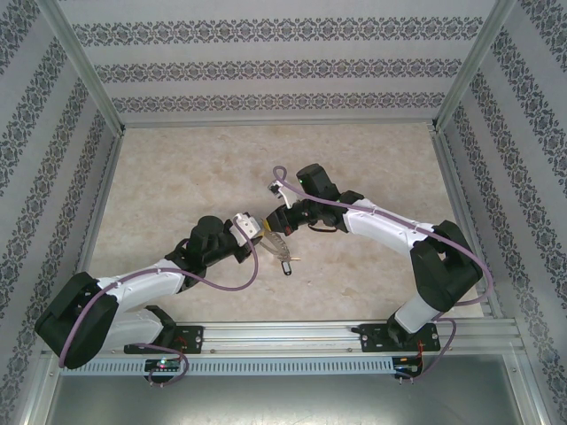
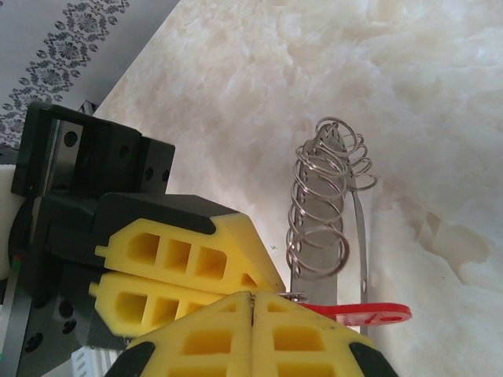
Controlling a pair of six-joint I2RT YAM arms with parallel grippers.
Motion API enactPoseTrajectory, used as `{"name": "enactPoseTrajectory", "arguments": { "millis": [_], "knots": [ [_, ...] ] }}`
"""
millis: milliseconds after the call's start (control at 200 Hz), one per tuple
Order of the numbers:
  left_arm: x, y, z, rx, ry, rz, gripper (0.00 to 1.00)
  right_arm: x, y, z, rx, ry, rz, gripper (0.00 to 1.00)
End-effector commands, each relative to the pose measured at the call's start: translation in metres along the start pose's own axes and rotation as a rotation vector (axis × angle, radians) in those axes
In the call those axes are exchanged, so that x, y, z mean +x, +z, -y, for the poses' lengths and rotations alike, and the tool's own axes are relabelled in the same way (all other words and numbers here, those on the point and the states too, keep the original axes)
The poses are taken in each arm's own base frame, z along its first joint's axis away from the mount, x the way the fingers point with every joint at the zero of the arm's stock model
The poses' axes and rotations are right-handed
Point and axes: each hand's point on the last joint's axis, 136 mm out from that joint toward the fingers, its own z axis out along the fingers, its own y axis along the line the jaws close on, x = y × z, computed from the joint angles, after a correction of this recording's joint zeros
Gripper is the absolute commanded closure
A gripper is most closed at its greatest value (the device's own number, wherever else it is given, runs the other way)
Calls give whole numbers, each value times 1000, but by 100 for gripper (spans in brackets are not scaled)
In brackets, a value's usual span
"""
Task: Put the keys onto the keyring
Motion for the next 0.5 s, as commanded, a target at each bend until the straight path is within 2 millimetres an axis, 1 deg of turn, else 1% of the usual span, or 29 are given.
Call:
{"name": "enactPoseTrajectory", "arguments": {
  "millis": [0,175,395,495],
  "knots": [
    [-26,0,-12,-50,23,79,100,6,-1,-16,-53,-4,-43,100],
    [-23,-1,-12,-58,17,77,100,6,-4,-11,-27,2,-36,100],
    [-17,-2,-10,-63,8,83,100,5,-9,10,47,51,-27,100],
    [-16,-2,-12,-71,5,85,100,6,-9,14,58,64,-31,100]
  ]
}}
